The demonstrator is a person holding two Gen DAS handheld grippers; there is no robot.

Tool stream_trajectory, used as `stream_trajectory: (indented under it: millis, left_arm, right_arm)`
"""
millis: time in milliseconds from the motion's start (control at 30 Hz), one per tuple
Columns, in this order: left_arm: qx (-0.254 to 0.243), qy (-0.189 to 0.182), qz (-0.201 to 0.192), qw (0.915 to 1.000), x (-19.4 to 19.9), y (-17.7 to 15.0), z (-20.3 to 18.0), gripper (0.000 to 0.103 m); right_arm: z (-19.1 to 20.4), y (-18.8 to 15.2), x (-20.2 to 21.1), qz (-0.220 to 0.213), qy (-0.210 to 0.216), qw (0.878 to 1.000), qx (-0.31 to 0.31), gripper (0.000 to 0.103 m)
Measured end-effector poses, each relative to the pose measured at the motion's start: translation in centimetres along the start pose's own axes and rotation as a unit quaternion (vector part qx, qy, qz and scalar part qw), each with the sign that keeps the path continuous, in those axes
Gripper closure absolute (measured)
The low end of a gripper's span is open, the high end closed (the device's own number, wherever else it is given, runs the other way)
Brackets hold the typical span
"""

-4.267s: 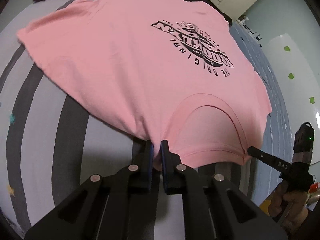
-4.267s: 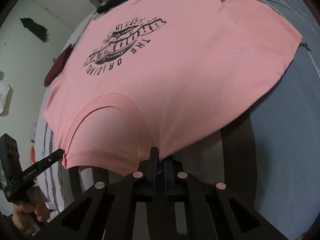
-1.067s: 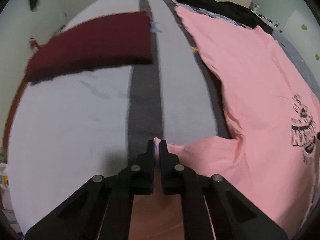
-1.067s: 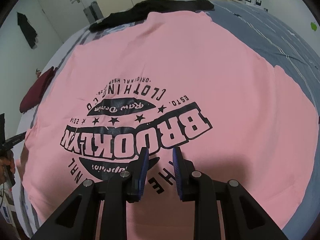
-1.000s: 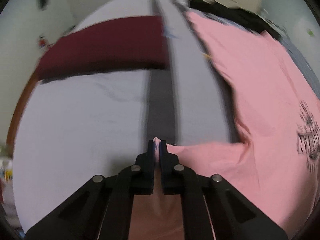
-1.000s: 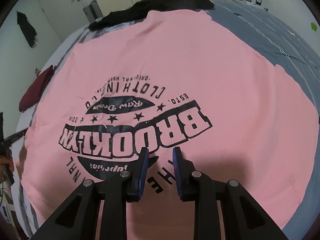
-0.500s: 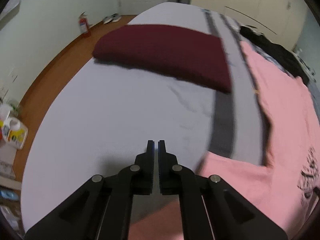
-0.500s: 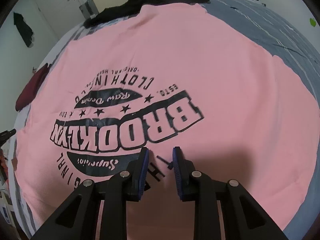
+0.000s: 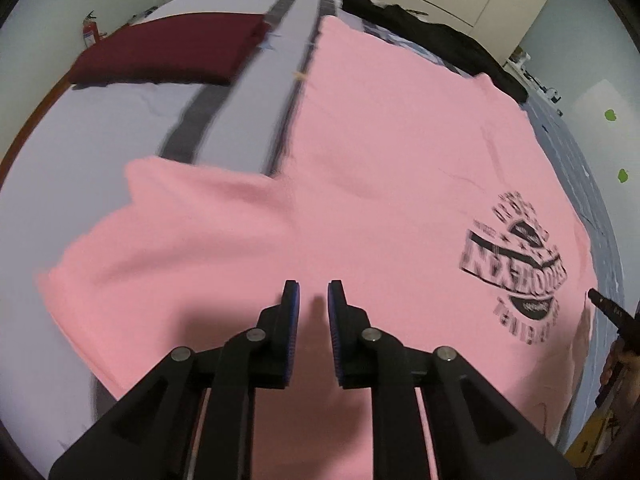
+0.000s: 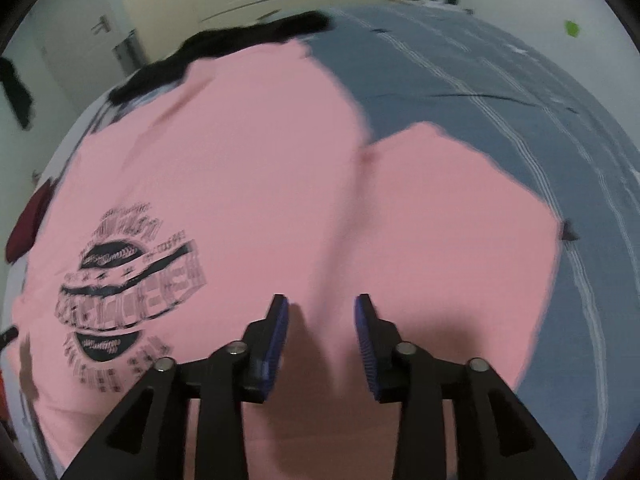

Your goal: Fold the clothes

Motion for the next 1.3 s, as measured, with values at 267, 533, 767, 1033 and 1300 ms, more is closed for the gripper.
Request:
stream_trajectory:
  millis: [267, 533, 767, 1033, 1300]
  left_arm:
    - [-0.004, 0.024, 0.018, 0.9996, -0.2, -2.3, -4.5, 0.087]
    - [-0.004, 0.041, 0.031, 0.9987, -0.8, -4.3, -6.9, 0.087]
    - [-0.016, 0.042, 0.037, 0.9983, -1.0, -5.0, -8.3, 0.087]
    - [-0.009, 0.043, 0.043, 0.9981, -0.7, -5.6, -8.5, 0.087]
    - [-0.012, 0.038, 0.048, 0.9980, -0.2, -5.7, -8.4, 0.087]
  right_arm:
    - [-13.1, 3.1, -0.6, -0.018, -0.064, 0.995, -0.078, 0.053]
    - [-19.0, 3.5, -4.2, 0.014, -0.060, 0.990, -0.126, 0.053]
    - [-19.2, 4.7, -5.7, -0.003, -0.030, 0.990, -0.135, 0.055]
    - [-19.1, 5.4, -4.6, -0.004, -0.025, 0.993, -0.119, 0.100]
    - [-21.9, 4.0, -1.1, -0.020, -0.046, 0.988, -0.147, 0.101]
Point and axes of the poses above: each gripper's, at about its wrist camera, not at the fingertips, and x roughly against the way its jaws point, z to its left, y to its top, the point moved 8 cm from there along -x, roughly the way its jaws point, and after that the axes turned 2 degrees about -x, right-handed, at the moved point
